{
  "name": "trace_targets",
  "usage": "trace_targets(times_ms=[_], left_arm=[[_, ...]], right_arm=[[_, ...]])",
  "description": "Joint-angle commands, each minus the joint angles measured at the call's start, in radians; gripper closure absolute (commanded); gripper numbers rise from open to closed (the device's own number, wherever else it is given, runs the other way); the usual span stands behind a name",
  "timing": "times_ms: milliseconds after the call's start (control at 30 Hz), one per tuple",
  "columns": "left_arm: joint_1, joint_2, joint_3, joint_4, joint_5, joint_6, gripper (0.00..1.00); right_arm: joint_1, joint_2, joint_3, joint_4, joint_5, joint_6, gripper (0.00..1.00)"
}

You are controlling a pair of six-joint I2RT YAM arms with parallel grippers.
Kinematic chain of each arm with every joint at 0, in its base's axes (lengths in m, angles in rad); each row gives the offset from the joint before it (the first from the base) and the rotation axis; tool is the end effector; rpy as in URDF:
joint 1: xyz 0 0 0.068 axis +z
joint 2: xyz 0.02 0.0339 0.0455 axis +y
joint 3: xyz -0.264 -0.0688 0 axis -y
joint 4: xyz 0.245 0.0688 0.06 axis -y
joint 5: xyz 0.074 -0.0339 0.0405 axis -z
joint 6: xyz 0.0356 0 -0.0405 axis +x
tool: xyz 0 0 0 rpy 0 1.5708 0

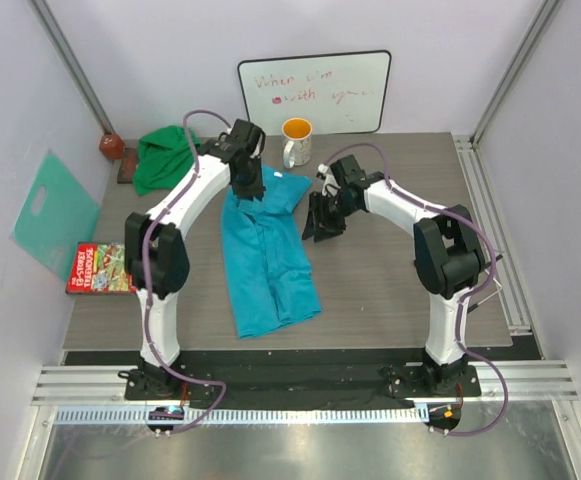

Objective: Fold and stack the t-shirts

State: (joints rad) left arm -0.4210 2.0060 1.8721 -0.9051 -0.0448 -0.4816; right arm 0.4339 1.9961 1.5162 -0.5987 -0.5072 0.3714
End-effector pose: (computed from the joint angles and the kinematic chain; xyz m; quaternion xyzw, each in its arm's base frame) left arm 0.4001 -0.1774 0.2852 -0.0351 0.9640 -0.0951 0.2458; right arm 0.3771 0.1938 0.2014 -0.0904 0.9365 0.3163 0.1216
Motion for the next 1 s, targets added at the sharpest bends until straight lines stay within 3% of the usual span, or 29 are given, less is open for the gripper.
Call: trace_targets(times_ms=[0,100,233,600,967], left_arm=[[0.011,0.189,0.199,0.018,0.022,0.023,0.76],[0.030,0.272,0.254,0.055,0.094,-0.005,0.75],[0.030,0.352,0.326,0.070,0.085,0.005,0.75],[0.062,0.430,0.318,0.175,0.111,0.001,0.75],[0.143,0.419,0.162,0.213,0.054,-0.067,0.85]], right_arm=[[0.012,-0.106,-0.048,-0.021,0.009,-0.014,0.53],[0.022,-0.105,-0.056,-0.038,0.009,-0.008,0.53],[0.040,-0.094,-0.067,-0.041,0.018,0.000,0.53],[0.114,0.032,-0.047,-0.072,0.039,0.008,0.54],[0.164,0.144,-0.001,-0.105,0.061,0.018,0.55]])
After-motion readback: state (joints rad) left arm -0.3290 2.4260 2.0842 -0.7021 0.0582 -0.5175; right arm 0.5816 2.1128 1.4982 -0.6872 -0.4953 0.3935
